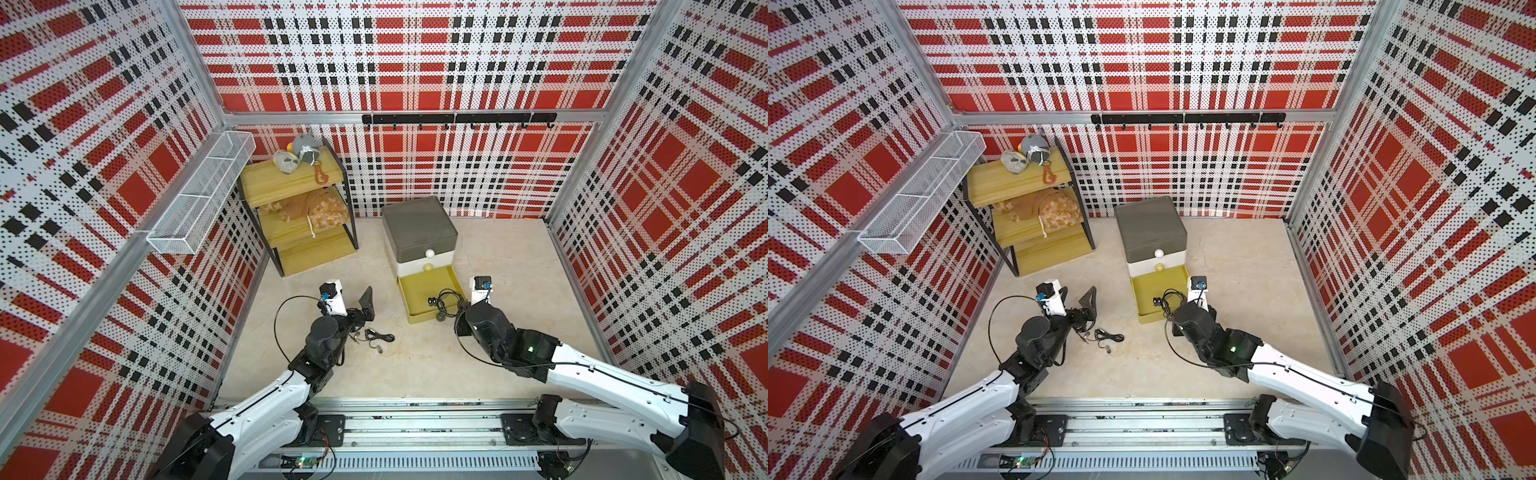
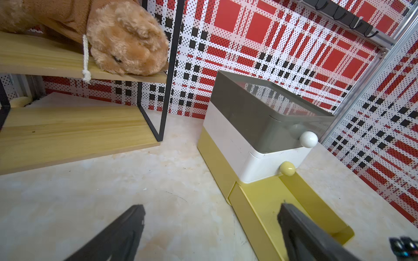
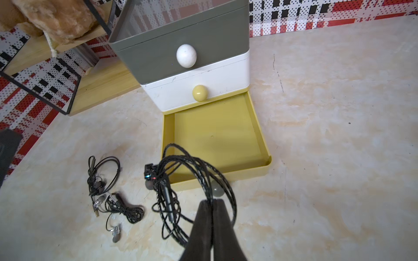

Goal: Place the wired earphones into the drawer by color
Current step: Place the wired earphones in the drawer.

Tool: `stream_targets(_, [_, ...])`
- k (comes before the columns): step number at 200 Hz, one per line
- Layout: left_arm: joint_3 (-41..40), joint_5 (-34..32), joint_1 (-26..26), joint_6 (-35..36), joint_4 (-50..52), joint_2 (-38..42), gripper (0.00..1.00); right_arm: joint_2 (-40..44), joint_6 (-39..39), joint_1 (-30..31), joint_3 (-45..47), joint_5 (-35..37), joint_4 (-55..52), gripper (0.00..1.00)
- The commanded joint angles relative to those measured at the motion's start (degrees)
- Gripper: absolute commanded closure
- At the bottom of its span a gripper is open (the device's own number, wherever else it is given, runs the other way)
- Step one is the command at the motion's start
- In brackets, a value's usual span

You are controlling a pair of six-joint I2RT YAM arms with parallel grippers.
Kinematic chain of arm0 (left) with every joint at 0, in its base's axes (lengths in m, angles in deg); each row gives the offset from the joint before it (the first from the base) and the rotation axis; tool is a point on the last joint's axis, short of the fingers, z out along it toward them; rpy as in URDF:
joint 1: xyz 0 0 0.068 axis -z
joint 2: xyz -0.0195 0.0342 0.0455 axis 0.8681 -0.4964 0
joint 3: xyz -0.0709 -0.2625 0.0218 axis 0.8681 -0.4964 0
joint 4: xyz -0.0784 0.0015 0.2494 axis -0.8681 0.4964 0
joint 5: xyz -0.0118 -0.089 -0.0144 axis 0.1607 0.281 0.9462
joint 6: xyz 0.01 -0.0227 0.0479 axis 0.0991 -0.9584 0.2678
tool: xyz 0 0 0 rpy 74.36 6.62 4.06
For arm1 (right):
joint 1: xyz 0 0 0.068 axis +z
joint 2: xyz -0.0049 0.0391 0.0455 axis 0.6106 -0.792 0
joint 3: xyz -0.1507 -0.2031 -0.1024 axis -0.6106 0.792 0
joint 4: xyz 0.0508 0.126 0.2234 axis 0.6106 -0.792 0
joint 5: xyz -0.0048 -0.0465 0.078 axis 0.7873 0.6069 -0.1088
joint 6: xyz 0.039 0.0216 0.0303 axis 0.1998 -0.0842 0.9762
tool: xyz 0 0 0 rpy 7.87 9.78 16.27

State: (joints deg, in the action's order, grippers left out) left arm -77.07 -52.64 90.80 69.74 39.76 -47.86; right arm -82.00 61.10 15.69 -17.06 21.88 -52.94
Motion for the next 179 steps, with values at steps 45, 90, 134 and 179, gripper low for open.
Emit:
stream_targets(45, [-0.71,-0.48,-0.51,0.34,-1.35,1.08,0.01,-9.25,-4.57,-8.23,-5.38,-8.60,5.43,1.00])
stream_targets(90, [-0.80,-0.75,-0.51,0.52,-1.35,1.16,0.01,-18.49,-6.89,-10.25,-9.18,-13.22,9.61,1.00])
stream_targets(134, [-0.89,-0.88,-0.60,0.64,-1.34,1.32,0.01,-26.01,-7.40,-10.34,-13.17,-15.39,11.05,1.00])
stream_targets(179, [-0.82,-0.52,-0.59,0.69,-1.34,1.36,0.01,-31.73,-7.21,-10.78,-16.09,-16.62,12.02,1.00])
